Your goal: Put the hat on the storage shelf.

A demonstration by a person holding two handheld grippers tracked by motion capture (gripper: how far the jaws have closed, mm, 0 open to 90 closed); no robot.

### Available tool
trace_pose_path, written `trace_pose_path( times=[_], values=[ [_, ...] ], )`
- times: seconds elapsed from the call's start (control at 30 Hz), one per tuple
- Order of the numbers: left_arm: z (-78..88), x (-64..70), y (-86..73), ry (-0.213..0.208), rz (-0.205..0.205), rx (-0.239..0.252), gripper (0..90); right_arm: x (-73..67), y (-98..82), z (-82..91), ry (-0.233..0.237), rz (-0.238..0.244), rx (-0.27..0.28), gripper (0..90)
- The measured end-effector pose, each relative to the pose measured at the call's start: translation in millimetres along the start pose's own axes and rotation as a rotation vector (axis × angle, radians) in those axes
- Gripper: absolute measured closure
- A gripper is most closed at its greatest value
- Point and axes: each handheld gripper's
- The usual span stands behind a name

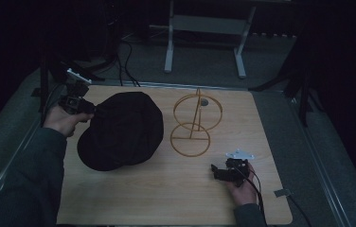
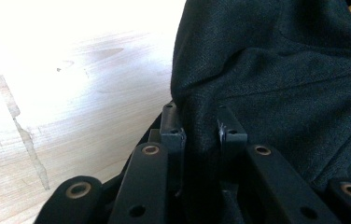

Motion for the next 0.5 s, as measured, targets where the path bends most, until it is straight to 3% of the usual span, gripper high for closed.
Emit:
trace_pose_path(
  times=[0.5],
  values=[
    [10.2,5.5,12.2,-0.019,-0.037,0.007,77.2,0.1,0.0,0.0,0.000,0.001,0.001,11.5]
  ],
)
Point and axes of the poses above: each handheld gripper's, and its own axes: z roughly backward along the jaws, y roughly out of its top, x roughly to its right, and after that the axes turned 2 degrees about -z, right-handed
